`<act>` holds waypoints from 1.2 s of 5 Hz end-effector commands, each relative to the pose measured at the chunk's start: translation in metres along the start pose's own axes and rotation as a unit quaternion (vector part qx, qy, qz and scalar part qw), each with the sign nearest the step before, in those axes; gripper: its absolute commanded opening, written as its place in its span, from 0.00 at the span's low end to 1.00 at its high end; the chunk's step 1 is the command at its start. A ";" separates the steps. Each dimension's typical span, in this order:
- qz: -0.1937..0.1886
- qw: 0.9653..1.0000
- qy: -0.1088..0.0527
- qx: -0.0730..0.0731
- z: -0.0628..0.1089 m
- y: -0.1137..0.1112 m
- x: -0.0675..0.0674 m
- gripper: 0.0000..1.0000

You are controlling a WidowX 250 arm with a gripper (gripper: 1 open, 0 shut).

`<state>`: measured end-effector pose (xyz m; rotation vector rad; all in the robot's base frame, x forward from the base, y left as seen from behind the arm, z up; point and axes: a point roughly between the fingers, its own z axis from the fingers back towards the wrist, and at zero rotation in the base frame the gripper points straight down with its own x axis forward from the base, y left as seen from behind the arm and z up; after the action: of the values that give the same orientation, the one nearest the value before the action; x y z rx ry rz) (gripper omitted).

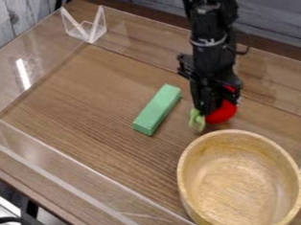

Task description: Move the red object to the left side of the table

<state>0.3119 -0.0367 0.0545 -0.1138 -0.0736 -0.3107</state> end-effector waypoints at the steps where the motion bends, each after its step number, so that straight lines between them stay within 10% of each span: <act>1: 0.005 0.998 -0.059 0.012 0.046 0.005 0.007 0.00; 3: 0.073 0.993 -0.087 0.039 0.090 0.048 -0.014 0.00; 6: 0.156 0.982 -0.077 0.068 0.086 0.148 -0.091 0.00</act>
<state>0.2629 0.1401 0.1074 -0.0313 -0.1940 0.0274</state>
